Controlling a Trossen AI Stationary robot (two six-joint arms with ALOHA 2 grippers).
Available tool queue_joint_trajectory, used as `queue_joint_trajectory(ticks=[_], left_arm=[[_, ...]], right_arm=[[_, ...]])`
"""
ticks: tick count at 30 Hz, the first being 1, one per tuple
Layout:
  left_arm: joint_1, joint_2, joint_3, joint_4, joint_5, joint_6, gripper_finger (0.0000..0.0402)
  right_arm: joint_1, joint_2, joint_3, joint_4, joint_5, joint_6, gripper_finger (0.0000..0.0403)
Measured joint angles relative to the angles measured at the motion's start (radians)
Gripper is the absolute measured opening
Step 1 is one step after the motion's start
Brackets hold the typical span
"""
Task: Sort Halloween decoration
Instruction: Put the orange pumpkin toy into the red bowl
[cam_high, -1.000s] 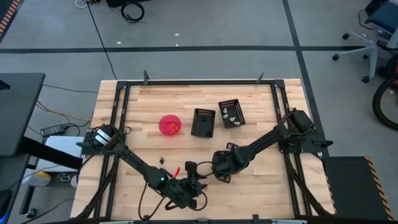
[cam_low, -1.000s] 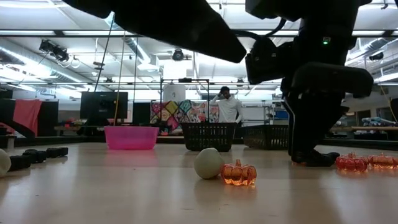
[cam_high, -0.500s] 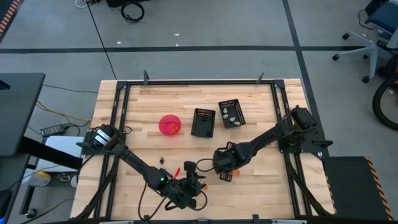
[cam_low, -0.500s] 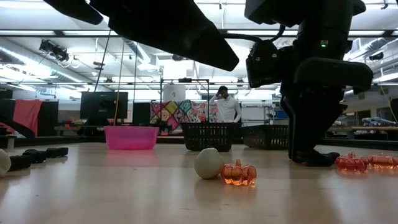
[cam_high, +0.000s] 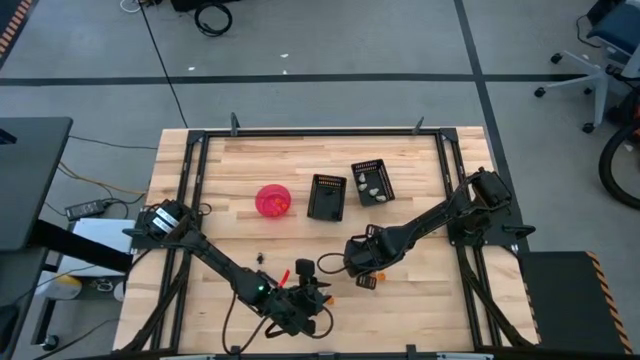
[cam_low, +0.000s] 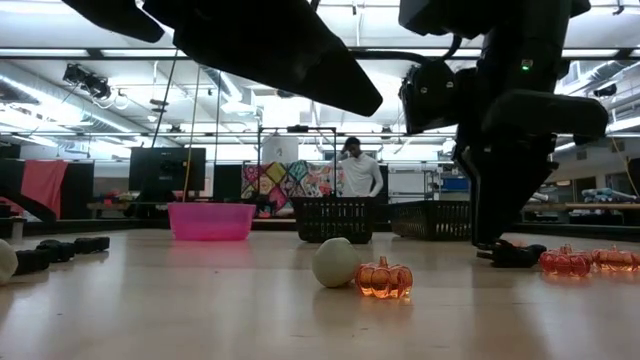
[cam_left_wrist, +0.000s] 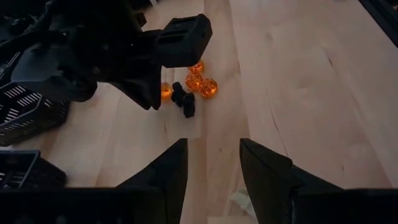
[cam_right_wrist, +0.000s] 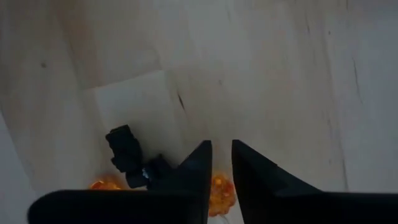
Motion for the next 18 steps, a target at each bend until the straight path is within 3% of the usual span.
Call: queue_joint_trajectory(ticks=[8,18], left_arm=[[0.000,0.000,0.000,-0.008,0.000,-0.005,0.0153],[0.002,0.000,0.000,-0.009,0.000,-0.004,0.0153]], right_arm=[[0.000,-0.034,0.001,-0.049,0.011,-0.037,0.0057],[0.068,-0.141,0.002,-0.116,-0.064,-0.508,0.0118]])
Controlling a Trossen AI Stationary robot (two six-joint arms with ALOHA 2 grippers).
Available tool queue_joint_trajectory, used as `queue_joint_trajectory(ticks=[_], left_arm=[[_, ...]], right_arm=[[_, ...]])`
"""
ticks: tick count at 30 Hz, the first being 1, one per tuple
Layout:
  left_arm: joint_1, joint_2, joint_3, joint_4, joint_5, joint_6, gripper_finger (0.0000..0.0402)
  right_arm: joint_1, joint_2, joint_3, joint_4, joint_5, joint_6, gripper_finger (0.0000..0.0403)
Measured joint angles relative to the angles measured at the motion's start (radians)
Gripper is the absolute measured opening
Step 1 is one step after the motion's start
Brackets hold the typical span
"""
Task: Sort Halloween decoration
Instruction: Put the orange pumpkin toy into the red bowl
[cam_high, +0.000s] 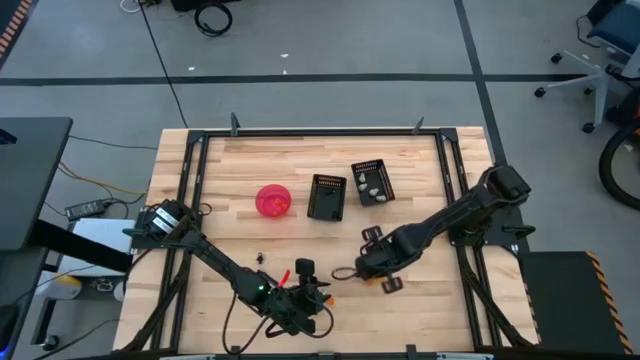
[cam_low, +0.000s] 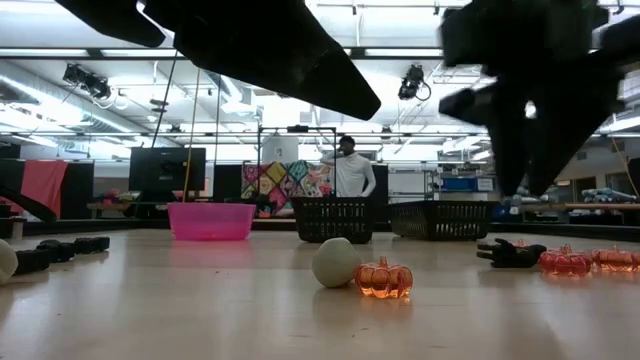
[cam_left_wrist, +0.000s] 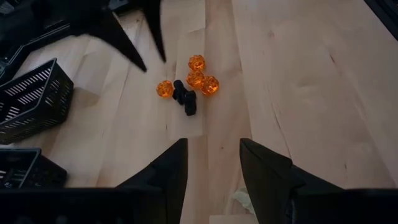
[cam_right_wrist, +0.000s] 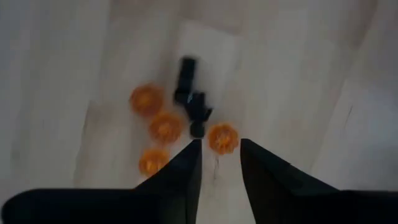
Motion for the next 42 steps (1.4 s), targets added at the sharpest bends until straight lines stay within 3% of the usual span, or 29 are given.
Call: queue_joint_trajectory(ticks=[5,17,25,42], left_arm=[[0.000,0.000,0.000,0.000,0.000,0.001,0.0153],[0.000,0.000,0.000,-0.005,0.000,0.005,0.0153],[0.005,0.000,0.000,-0.003,0.000,0.003,0.0153],[0.011,0.000,0.000,-0.021,0.000,-0.015,0.0153]], right_arm=[[0.044,-0.014,0.000,-0.061,0.002,-0.238,0.0134],[0.109,0.012,0.000,-0.055,-0.061,-0.209,0.0214],[0.126,0.105,-0.001,-0.036,-0.020,-0.141,0.0206],[0.078,0.106,-0.059,0.074,-0.083,-0.137,0.0168]])
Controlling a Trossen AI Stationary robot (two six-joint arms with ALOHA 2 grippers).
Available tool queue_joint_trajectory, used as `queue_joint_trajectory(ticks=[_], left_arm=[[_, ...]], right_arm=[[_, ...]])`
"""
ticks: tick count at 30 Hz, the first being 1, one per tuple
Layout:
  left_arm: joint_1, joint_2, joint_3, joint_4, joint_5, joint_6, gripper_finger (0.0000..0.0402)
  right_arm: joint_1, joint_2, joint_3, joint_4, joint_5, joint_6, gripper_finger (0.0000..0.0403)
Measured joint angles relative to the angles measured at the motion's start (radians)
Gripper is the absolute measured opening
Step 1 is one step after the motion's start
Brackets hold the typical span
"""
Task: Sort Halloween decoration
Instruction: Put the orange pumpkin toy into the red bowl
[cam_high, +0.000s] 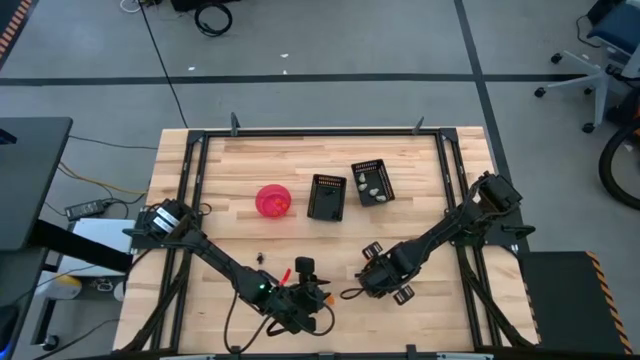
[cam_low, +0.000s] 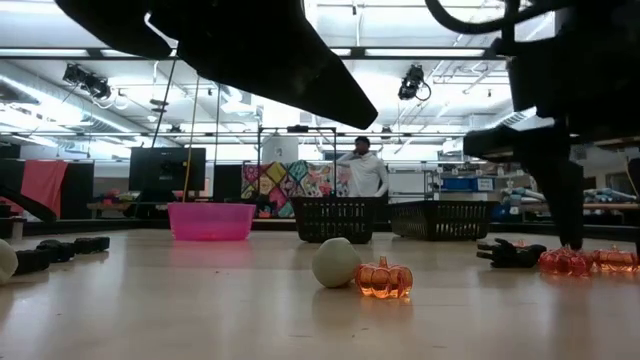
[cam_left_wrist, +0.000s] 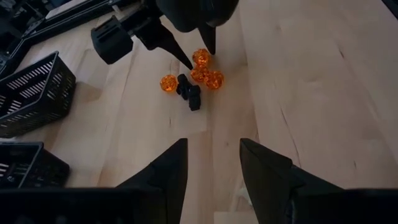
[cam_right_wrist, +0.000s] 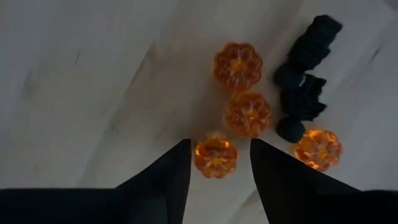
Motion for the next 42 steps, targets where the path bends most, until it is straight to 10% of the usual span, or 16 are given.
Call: queue_joint_trajectory(ticks=[16,42], left_arm=[[0.000,0.000,0.000,-0.008,0.000,-0.002,0.0153],[0.001,0.000,-0.001,-0.211,0.007,-0.138,0.0153]], right_arm=[[0.024,-0.003,-0.027,0.054,0.064,0.005,0.0095],[-0.042,-0.100,0.141,-0.217,0.203,-0.062,0.0103]])
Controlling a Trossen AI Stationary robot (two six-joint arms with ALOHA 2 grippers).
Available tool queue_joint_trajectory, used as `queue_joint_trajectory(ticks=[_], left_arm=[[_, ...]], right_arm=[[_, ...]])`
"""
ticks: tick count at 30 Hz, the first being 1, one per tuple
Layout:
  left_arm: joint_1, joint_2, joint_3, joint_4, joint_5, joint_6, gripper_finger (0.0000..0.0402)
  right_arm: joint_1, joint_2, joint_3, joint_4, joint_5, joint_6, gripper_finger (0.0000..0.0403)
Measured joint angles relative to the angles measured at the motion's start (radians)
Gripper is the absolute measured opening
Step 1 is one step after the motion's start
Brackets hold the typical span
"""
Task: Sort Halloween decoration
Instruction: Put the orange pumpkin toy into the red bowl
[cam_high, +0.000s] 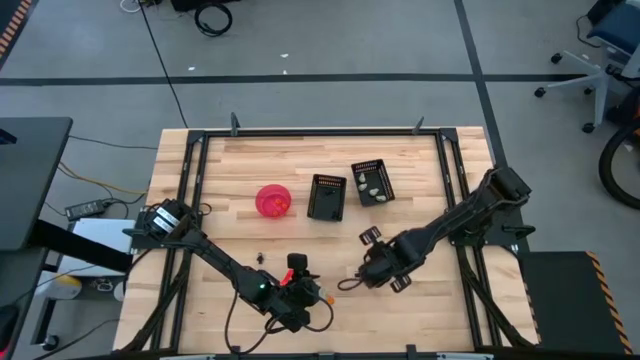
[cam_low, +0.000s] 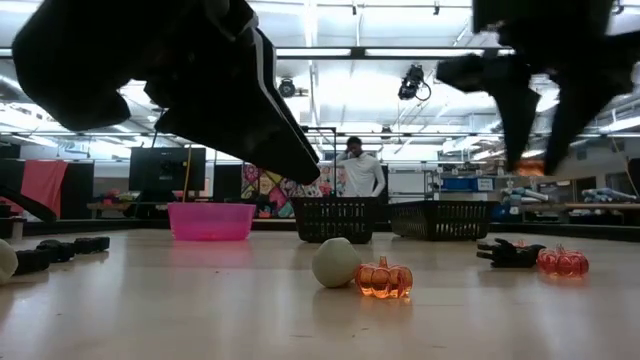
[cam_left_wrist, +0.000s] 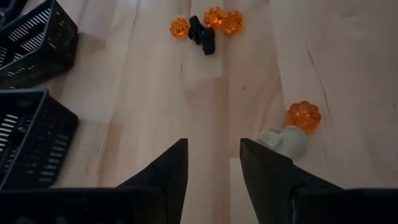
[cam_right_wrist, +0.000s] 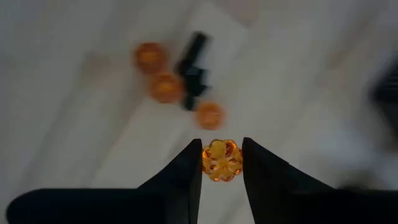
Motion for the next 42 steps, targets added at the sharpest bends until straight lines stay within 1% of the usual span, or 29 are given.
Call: queue_joint_trajectory(ticks=[4,10,13,17,20,23,26,29,31,34,37,42], left_arm=[[-0.005,0.000,0.000,-0.030,0.026,-0.020,0.0153],[-0.028,-0.001,0.000,-0.215,0.020,-0.117,0.0153],[-0.047,-0.030,-0.001,-0.307,-0.037,-0.167,0.0153],[-0.084,-0.109,-0.001,-0.459,-0.145,-0.275,0.0153],[-0.111,-0.166,0.000,-0.586,-0.211,-0.380,0.0153],[-0.131,-0.204,0.001,-0.700,-0.279,-0.486,0.0153],[-0.145,-0.224,0.000,-0.801,-0.315,-0.565,0.0153],[-0.145,-0.232,0.001,-0.871,-0.321,-0.604,0.0153],[-0.141,-0.232,0.001,-0.890,-0.322,-0.613,0.0153],[-0.137,-0.232,0.000,-0.910,-0.322,-0.611,0.0153],[-0.137,-0.232,0.000,-0.925,-0.322,-0.612,0.0153],[-0.137,-0.232,0.000,-0.942,-0.321,-0.621,0.0153]], right_arm=[[-0.049,-0.033,0.001,0.053,0.042,-0.054,0.0103],[-0.131,-0.034,-0.010,0.246,0.045,-0.133,0.0103],[-0.173,-0.033,-0.028,0.350,0.036,-0.183,0.0103],[-0.227,-0.033,-0.043,0.525,0.021,-0.241,0.0104],[-0.270,-0.033,-0.052,0.661,0.016,-0.245,0.0104],[-0.314,-0.033,-0.053,0.748,0.013,-0.237,0.0105],[-0.359,-0.031,-0.053,0.851,-0.039,-0.233,0.0105],[-0.396,-0.010,-0.053,0.981,-0.105,-0.227,0.0105],[-0.416,0.027,-0.044,1.088,-0.136,-0.234,0.0105],[-0.442,0.094,-0.016,1.151,-0.151,-0.243,0.0105],[-0.466,0.172,0.041,1.178,-0.151,-0.242,0.0105],[-0.500,0.307,0.178,1.172,-0.145,-0.202,0.0106]])
